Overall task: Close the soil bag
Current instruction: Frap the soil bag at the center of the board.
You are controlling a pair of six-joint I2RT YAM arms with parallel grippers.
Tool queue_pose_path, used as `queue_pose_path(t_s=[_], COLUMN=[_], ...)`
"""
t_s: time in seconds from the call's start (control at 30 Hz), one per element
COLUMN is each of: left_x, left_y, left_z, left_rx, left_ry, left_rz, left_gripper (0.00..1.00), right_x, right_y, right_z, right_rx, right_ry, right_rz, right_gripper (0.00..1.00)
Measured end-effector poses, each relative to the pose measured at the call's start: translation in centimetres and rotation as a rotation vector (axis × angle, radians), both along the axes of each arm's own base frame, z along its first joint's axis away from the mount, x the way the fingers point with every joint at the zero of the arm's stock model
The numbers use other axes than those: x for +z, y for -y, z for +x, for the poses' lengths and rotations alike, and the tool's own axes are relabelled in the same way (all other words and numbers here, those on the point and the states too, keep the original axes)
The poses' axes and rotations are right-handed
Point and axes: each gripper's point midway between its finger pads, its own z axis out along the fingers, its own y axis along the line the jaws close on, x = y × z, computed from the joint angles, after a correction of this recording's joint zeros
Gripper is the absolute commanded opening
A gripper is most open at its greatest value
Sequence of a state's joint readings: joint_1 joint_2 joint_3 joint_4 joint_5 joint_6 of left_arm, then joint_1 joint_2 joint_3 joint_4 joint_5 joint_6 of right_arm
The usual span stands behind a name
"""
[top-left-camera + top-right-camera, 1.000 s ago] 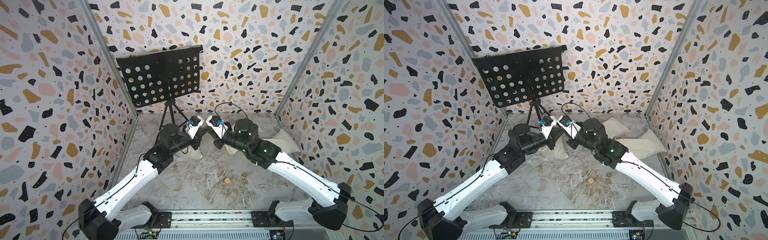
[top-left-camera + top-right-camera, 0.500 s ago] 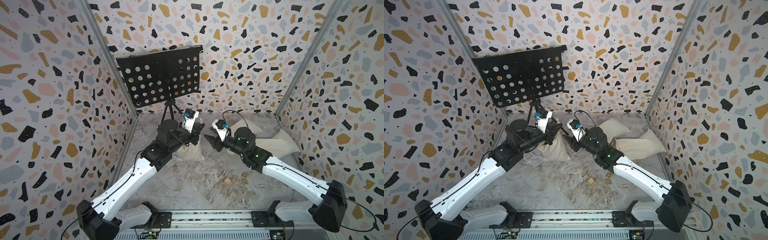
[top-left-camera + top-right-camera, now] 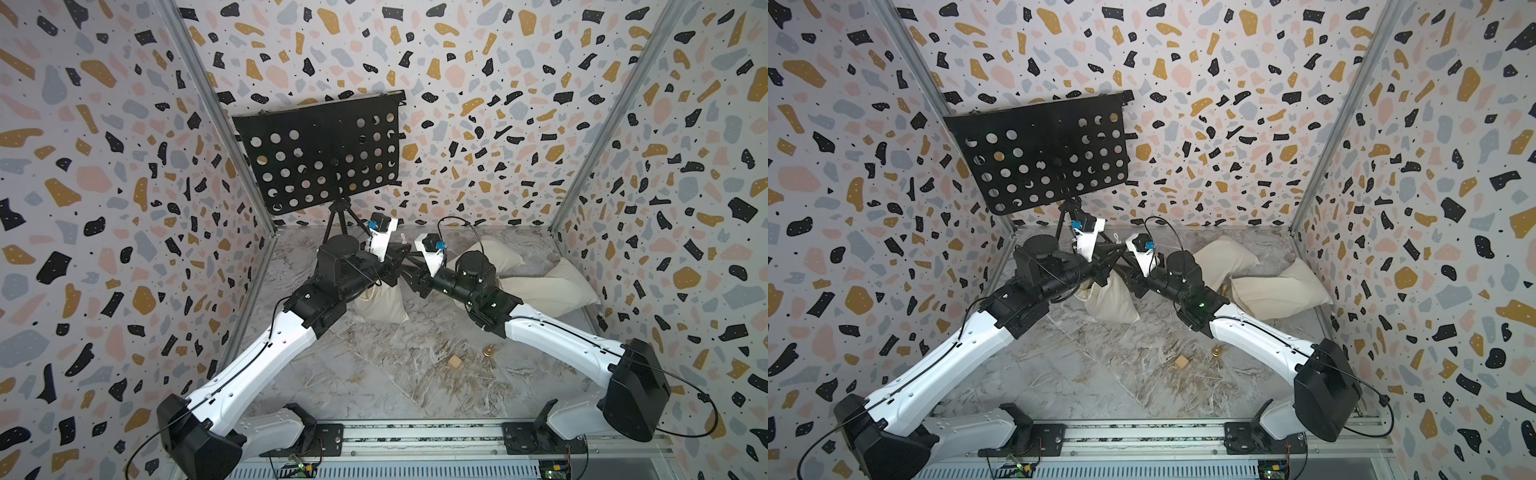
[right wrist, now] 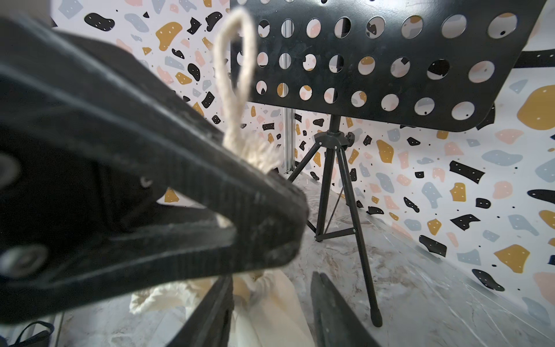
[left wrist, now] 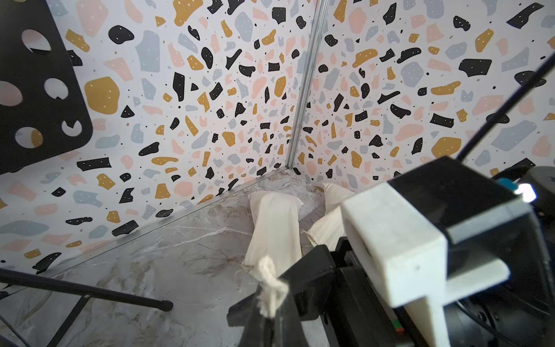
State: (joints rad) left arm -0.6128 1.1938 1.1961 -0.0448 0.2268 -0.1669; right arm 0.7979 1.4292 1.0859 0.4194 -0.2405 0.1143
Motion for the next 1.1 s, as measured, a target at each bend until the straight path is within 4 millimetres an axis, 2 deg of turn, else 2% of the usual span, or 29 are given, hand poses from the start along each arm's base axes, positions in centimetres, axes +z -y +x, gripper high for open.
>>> queue_pose_path(t_s=[0.17, 0.4, 0.57, 0.67, 0.83, 0.97, 1.07, 1.1], left_x=[0.1, 0.3, 0.4, 0.5, 0.5, 0.5, 0.5, 0.6], left_y=[0.0, -0.1, -0.3, -0.5, -0.5, -0.4, -0.4, -0.4], left_z=[0.0, -0.1, 0.1, 0.1, 0.1, 0.1, 0.0, 0.0], left_rx=[0.000, 0.004, 0.021, 0.027, 0.027, 0.025, 0.023, 0.022], left_ry=[-0.004, -0.010, -0.006, -0.006, -0.008, -0.009, -0.012, -0.012], left_rz=[-0.005, -0.005, 0.002, 0.003, 0.004, 0.003, 0.000, -0.002], left_gripper=[0.00, 0.00, 0.00, 0.00, 0.00, 0.00, 0.00, 0.00], right_x=[0.9, 1.1, 0.6, 1.4, 2.6, 1.8, 1.1, 0.9], right_y=[0.1, 0.2, 2.4, 3.6, 3.3, 1.6, 0.3, 0.0], right_z=[-0.4, -0.4, -0.6, -1.5, -2.3, -1.8, -1.1, -0.9], right_rx=[0.014, 0.015, -0.073, -0.082, -0.032, 0.013, 0.037, 0.042], right_ry=[0.010, -0.004, 0.020, 0.052, 0.082, 0.055, 0.034, 0.027], right_rz=[0.022, 0.037, -0.026, -0.040, -0.011, -0.010, -0.009, -0.010], right_gripper=[0.55, 0.57, 0.61, 0.66, 0.68, 0.62, 0.49, 0.41])
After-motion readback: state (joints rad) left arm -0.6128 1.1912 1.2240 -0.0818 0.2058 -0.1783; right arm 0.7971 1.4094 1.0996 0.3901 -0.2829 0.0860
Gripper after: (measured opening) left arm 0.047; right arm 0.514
